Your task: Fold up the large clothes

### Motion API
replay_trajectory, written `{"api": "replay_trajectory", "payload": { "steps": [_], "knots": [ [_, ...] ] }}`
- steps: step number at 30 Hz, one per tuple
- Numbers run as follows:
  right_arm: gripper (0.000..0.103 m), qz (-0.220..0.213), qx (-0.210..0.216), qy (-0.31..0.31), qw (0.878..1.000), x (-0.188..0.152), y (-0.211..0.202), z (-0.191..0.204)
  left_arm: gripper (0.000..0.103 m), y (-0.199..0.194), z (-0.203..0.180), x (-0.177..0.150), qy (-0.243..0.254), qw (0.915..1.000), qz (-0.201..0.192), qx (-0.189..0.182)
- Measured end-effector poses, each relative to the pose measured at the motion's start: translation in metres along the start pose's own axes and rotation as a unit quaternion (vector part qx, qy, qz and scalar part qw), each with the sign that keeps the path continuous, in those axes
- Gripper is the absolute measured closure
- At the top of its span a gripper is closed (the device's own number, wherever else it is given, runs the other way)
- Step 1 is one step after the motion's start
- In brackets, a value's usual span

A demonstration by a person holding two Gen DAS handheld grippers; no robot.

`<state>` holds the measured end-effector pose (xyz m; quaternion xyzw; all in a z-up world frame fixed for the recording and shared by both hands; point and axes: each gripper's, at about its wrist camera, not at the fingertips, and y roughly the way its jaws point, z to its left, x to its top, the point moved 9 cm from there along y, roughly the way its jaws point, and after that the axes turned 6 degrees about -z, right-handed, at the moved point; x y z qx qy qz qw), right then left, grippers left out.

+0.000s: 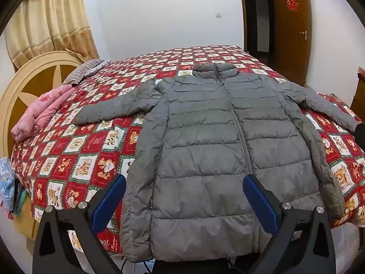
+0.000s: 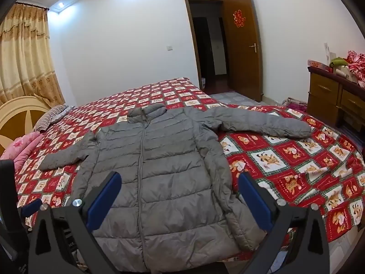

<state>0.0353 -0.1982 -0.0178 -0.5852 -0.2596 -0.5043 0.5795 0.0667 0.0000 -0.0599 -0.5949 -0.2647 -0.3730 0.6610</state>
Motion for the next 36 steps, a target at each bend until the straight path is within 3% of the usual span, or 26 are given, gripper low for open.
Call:
{"api": "replay_trajectory", "payload": {
  "steps": [9,36],
  "knots": [
    [0.000,0.000,-0.005,0.003,1.000,-0.001,-0.012,-0.006,0.001,-0.011,-0.002,0.002,-0.010,0.9996,-0.008,-0.024],
    [0.000,-0.002,-0.008,0.000,1.000,-0.001,-0.009,-0.004,0.001,-0.014,-0.001,-0.001,-0.007,0.9997,-0.010,-0.022]
  ]
}}
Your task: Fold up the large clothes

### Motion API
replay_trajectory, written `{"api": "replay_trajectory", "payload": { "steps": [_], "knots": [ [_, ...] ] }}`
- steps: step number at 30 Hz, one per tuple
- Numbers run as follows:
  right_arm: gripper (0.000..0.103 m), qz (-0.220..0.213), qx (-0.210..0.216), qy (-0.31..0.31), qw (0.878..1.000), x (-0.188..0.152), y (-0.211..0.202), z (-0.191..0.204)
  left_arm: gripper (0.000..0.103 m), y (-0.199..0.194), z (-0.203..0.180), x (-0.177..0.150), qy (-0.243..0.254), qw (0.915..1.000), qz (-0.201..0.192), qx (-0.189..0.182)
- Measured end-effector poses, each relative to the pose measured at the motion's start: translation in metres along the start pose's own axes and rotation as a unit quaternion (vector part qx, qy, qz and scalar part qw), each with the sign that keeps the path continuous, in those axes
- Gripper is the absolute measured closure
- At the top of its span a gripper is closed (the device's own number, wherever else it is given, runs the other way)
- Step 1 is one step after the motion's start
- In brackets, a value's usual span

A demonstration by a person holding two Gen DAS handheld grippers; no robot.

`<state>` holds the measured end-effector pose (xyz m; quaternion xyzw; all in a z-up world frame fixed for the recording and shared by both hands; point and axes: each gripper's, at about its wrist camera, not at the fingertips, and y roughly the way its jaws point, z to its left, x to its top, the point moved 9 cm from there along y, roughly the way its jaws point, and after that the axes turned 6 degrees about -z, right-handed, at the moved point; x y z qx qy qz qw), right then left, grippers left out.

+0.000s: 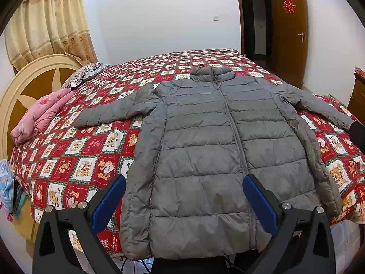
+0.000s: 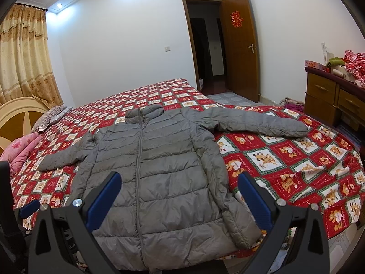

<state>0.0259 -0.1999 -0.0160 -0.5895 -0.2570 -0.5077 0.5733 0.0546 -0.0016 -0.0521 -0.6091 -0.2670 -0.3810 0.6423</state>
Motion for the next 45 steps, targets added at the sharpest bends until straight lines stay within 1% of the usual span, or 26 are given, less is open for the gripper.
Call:
{"api": "replay_trajectory", "payload": {
  "steps": [22,38,45],
  "knots": [
    [0.000,-0.004,0.001,0.000,1.000,0.001,-0.005,0.000,0.001,-0.010,-0.002,0.007,-0.002,0.9999,-0.011,-0.004],
    [0.000,-0.002,0.001,-0.001,1.000,0.000,-0.005,0.002,0.001,-0.010,-0.003,0.005,-0.004,0.9999,-0.009,-0.005],
    [0.000,0.005,0.000,-0.002,1.000,-0.001,0.002,0.002,0.001,0.000,-0.003,0.002,-0.005,1.0000,0.000,-0.006]
  ]
}}
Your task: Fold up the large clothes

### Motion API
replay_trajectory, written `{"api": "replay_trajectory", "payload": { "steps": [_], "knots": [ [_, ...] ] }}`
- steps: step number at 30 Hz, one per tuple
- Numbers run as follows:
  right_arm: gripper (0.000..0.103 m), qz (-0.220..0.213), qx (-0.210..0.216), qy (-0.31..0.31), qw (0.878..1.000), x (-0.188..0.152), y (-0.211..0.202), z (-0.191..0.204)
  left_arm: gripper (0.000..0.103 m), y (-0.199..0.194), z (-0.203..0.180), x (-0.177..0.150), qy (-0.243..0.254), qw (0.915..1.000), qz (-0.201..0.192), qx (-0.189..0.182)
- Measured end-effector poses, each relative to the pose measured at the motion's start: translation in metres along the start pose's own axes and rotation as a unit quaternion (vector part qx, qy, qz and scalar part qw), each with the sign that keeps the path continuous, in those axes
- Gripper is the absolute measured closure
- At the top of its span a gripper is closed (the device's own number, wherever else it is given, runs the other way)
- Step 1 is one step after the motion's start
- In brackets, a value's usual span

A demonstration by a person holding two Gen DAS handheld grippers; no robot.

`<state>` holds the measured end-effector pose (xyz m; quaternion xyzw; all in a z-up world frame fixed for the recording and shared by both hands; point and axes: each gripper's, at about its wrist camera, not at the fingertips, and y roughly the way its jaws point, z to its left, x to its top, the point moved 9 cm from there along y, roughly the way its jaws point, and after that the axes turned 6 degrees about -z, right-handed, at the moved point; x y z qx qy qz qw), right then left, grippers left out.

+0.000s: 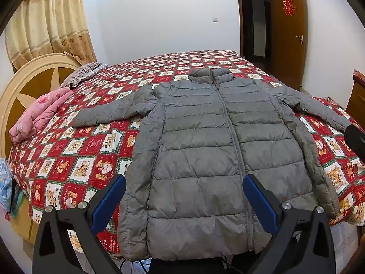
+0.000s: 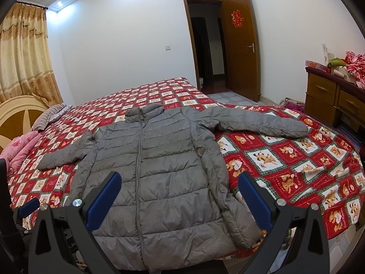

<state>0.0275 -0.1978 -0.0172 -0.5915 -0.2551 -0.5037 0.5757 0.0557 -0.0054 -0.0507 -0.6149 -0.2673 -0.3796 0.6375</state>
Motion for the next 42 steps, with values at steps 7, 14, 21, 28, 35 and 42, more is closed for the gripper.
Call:
{"api": "replay_trajectory", "payload": {
  "steps": [7,14,21,28,35,42],
  "knots": [
    [0.000,0.012,-0.002,0.002,1.000,-0.002,0.011,-0.001,0.001,0.010,0.002,-0.001,-0.004,0.9999,0.011,-0.001],
    [0.000,0.022,-0.007,0.004,1.000,-0.005,0.021,-0.003,0.001,0.015,0.003,0.002,-0.009,0.9999,0.006,-0.006],
    [0.000,0.012,-0.011,0.000,1.000,-0.002,0.020,-0.003,0.001,0.009,0.009,0.011,-0.029,0.9994,-0.010,-0.014],
    [0.000,0.001,-0.009,-0.006,1.000,0.000,0.009,0.001,0.001,-0.006,0.009,0.013,-0.029,0.9992,-0.024,-0.014],
    [0.000,-0.016,-0.013,-0.012,1.000,0.006,0.002,0.002,0.001,-0.016,0.011,0.017,-0.032,0.9987,-0.038,-0.013],
    [0.000,-0.012,-0.012,-0.012,1.000,0.004,0.001,0.003,0.001,-0.018,0.012,0.016,-0.031,0.9986,-0.041,-0.011]
  ]
}}
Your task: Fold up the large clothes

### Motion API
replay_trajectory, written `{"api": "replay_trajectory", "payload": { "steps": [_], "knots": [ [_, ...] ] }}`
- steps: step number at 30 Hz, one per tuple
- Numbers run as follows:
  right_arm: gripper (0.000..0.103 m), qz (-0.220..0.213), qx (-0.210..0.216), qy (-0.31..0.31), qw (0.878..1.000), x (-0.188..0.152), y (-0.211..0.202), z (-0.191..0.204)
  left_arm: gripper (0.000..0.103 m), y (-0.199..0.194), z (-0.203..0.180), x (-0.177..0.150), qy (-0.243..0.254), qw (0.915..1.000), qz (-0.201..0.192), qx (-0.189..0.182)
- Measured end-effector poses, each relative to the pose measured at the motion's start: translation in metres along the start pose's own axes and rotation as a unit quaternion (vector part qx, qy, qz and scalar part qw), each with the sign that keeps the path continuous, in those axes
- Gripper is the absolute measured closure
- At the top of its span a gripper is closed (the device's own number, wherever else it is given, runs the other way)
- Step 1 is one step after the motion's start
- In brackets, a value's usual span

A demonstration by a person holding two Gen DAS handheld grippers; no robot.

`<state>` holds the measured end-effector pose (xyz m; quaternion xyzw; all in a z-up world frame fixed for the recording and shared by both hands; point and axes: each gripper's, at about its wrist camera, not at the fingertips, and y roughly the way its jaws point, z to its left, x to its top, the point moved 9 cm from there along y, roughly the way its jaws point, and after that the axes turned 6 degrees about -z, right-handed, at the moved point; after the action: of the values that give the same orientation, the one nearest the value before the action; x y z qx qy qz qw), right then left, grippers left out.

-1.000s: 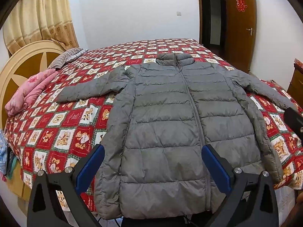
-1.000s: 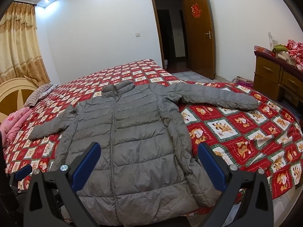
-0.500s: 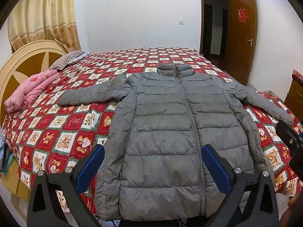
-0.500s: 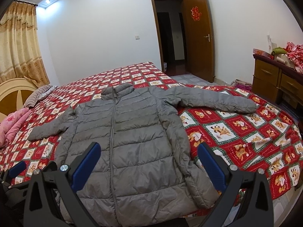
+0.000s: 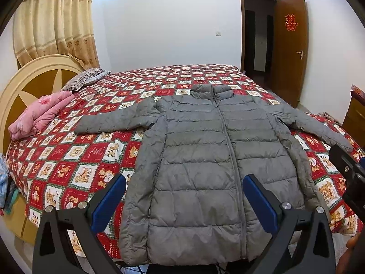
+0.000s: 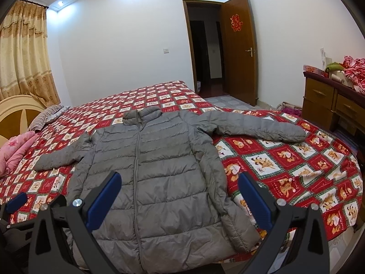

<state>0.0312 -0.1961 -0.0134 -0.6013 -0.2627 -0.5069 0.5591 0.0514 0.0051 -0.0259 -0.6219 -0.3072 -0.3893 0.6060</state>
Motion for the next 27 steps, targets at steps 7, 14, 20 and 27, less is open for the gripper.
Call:
{"api": "replay_trajectory", "payload": {
  "steps": [7,14,20,27],
  "knots": [
    [0.000,-0.008,-0.007,-0.004,1.000,0.000,-0.003,-0.001,0.001,-0.002,-0.008,-0.001,0.002,0.9999,0.000,-0.014],
    [0.000,-0.007,-0.020,-0.004,1.000,-0.002,-0.004,-0.011,0.001,-0.003,-0.023,-0.006,0.008,0.9994,0.006,-0.034],
    [0.000,-0.012,-0.037,-0.004,0.999,-0.003,-0.008,-0.021,0.001,-0.006,-0.041,-0.009,0.030,0.9984,0.004,-0.047],
    [0.000,-0.023,-0.048,-0.011,0.999,0.001,-0.012,-0.025,0.001,-0.011,-0.052,-0.010,0.030,0.9969,-0.001,-0.073]
  ]
}}
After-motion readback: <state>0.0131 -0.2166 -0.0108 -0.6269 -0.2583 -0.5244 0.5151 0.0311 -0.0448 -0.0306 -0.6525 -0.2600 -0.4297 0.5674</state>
